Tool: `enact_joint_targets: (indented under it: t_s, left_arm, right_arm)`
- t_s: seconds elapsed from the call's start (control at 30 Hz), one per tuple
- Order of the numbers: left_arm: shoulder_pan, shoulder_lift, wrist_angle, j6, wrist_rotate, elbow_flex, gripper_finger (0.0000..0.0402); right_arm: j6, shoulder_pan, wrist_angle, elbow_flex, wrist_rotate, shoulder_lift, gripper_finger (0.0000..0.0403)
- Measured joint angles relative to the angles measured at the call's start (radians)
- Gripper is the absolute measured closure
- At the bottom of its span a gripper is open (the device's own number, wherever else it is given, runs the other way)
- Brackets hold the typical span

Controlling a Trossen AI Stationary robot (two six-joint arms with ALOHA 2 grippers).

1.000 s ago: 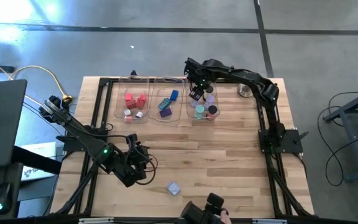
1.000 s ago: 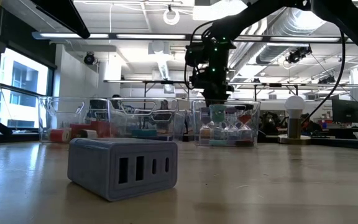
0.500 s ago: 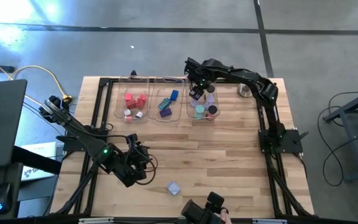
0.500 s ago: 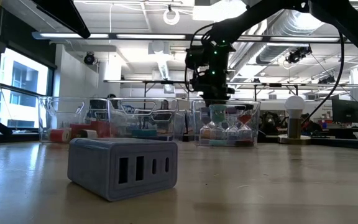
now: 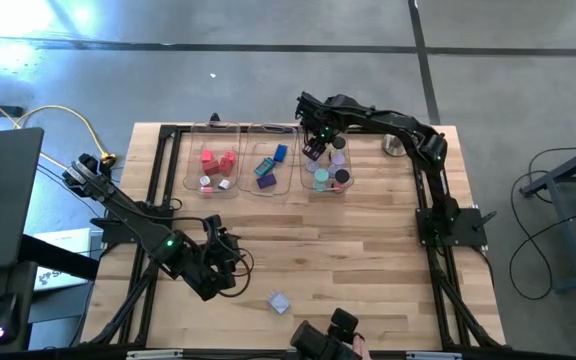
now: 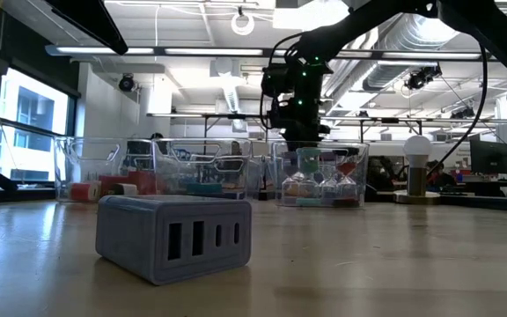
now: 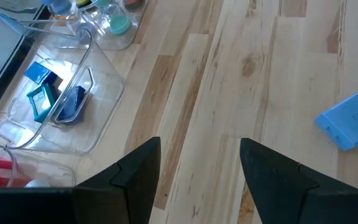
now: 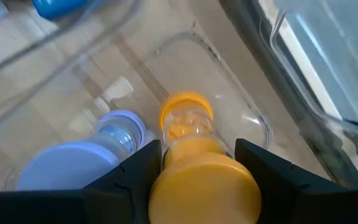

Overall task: Pick & Place Office items
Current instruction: Put the yellow hourglass into the right transparent bin

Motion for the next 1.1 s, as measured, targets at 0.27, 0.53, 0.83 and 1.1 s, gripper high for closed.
enact_joint_targets:
  t_s: [0.27, 0.53, 0.83, 1.1]
  left_arm:
    - [-0.006, 0.000, 0.005, 0.000, 0.000, 0.000, 0.0190]
    - [-0.032, 0.000, 0.017, 0.000, 0.000, 0.000, 0.0190]
    - [-0.037, 0.000, 0.027, 0.000, 0.000, 0.000, 0.0190]
    - [-0.037, 0.000, 0.027, 0.000, 0.000, 0.000, 0.0190]
  right_arm:
    - [0.004, 0.009, 0.018, 0.000, 0.053, 0.000, 0.0210]
    - [0.004, 0.015, 0.016, 0.000, 0.075, 0.000, 0.0210]
    - [0.016, 0.016, 0.009, 0.000, 0.079, 0.000, 0.0210]
    - [0.027, 0.024, 0.023, 0.000, 0.094, 0.000, 0.0210]
